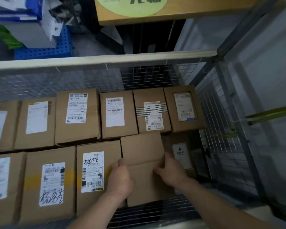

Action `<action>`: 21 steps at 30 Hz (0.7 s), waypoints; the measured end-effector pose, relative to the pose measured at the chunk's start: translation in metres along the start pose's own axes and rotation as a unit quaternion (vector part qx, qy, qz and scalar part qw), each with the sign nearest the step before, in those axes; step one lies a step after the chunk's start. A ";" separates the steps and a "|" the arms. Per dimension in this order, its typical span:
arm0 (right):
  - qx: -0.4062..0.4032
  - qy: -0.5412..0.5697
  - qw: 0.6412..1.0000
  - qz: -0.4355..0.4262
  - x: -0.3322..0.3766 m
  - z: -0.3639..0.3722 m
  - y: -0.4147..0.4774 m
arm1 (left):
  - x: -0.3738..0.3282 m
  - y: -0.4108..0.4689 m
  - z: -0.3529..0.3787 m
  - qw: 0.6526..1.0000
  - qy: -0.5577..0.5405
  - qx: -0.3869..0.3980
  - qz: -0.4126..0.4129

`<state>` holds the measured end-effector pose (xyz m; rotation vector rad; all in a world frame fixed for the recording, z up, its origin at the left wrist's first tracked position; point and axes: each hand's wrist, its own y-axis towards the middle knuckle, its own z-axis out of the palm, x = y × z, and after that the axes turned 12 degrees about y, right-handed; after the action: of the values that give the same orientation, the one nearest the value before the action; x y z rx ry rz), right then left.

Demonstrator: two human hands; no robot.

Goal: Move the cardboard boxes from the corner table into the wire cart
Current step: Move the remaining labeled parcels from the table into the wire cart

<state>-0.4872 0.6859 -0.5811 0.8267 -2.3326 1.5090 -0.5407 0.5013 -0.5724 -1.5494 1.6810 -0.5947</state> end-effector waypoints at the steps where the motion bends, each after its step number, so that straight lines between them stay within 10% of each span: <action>1: -0.001 0.011 1.000 -0.005 0.000 0.002 0.000 | 0.001 0.000 0.000 1.000 0.003 -0.001 0.001; 21: -0.012 -0.058 0.998 -0.013 -0.006 0.013 0.013 | 0.007 0.009 0.007 0.987 0.136 -0.046 0.075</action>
<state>-0.4887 0.6802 -0.5997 0.9604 -2.4060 1.4572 -0.5403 0.4965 -0.5853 -1.4380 2.0366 -0.6826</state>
